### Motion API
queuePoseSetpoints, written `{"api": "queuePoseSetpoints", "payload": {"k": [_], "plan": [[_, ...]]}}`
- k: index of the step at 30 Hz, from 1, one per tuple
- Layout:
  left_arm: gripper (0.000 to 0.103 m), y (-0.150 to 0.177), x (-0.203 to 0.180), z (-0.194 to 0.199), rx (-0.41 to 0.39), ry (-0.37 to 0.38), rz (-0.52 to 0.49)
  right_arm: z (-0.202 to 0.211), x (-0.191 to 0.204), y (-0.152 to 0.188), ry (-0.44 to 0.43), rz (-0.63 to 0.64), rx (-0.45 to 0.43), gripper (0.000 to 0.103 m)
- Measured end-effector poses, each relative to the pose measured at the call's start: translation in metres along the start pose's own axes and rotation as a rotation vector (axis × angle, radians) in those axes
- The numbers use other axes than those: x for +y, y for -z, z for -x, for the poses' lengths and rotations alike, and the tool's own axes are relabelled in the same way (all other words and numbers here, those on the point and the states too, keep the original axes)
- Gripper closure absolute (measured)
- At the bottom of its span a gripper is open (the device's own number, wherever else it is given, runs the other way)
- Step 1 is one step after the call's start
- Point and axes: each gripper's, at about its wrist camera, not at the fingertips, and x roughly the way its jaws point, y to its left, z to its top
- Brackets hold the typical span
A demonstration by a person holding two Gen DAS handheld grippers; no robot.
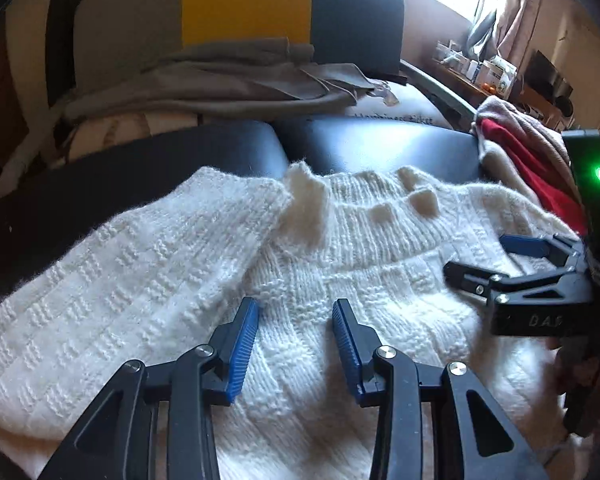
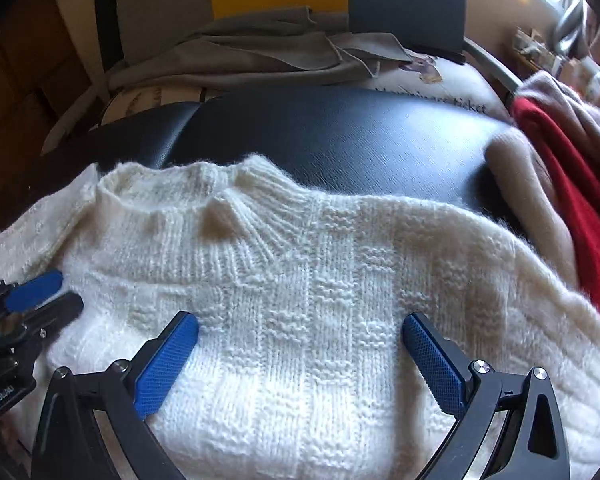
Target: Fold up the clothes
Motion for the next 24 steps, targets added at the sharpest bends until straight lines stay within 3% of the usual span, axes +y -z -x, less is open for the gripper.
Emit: {"api": "queuePoseSetpoints", "payload": {"k": [8,18,24], "plan": [[0.061,-0.011,0.044,-0.009,-0.053,0.006,0.070,-0.021,0.022,-0.028,-0.001,0.024,-0.078,0.000],[0.060,-0.043,0.081,-0.031,-0.077,-0.002,0.032,-0.043,0.051,-0.060,0.016,0.036,-0.131,0.000],[0.061,-0.051,0.074,-0.020,-0.023,-0.082,0.028,-0.041,0.051,-0.059,0.012,0.033,-0.133,0.000]]}}
